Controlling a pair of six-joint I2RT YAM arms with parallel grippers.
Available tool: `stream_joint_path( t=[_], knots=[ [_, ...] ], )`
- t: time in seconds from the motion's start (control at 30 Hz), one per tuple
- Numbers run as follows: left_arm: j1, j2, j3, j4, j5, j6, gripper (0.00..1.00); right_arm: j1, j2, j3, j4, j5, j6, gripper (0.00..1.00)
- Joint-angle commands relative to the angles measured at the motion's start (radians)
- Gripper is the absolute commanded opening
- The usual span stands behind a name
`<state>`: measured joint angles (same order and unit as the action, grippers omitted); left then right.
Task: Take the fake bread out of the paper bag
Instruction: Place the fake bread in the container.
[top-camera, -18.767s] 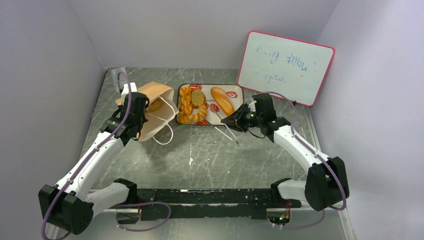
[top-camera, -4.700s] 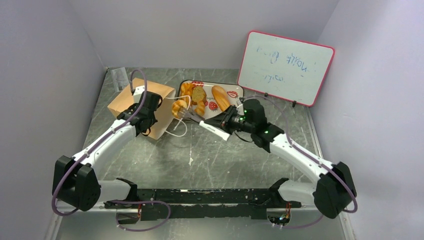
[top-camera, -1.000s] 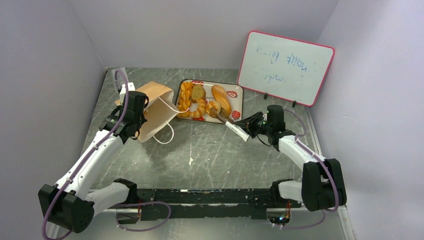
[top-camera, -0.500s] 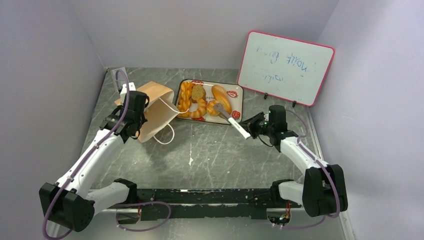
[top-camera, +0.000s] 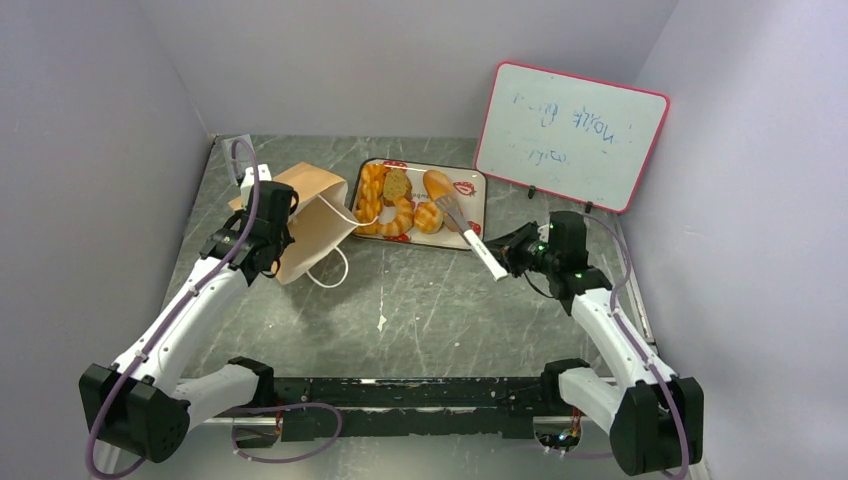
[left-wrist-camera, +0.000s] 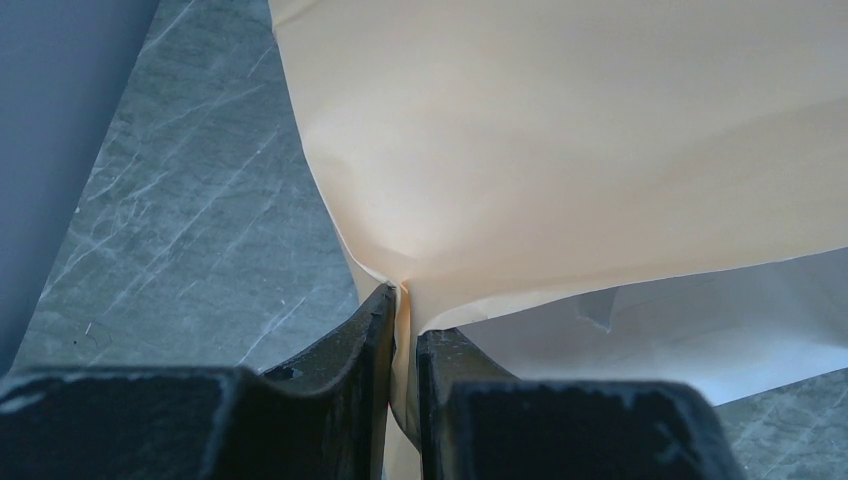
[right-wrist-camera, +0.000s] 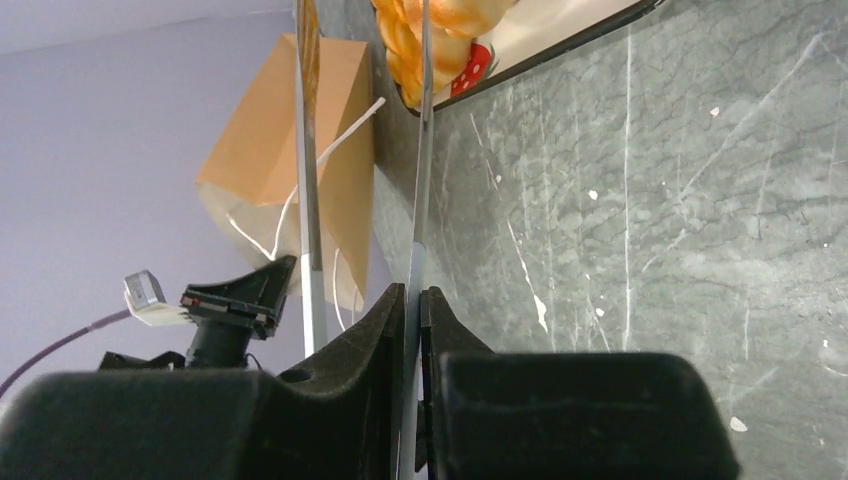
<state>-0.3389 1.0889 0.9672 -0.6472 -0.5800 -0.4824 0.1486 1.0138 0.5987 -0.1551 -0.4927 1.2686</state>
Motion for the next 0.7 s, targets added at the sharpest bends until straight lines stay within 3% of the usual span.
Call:
stream_joint_path(
  t=[0.0,0.4,0.67],
  knots=[
    [0.011,0.008,0.019,0.033,0.013,0.012,0.07,-0.009,-0.043,0.06,-0.07,0.011,-0.066,0.09],
    [0.011,0.015,-0.062,0.095,0.076,0.009,0.07,0.022,-0.04,0.326,-0.284,0.027,-0.307,0.03],
    [0.011,0.029,-0.068,0.105,0.092,-0.004,0.07,0.313,0.075,0.489,-0.311,0.171,-0.357,0.01]
  ],
)
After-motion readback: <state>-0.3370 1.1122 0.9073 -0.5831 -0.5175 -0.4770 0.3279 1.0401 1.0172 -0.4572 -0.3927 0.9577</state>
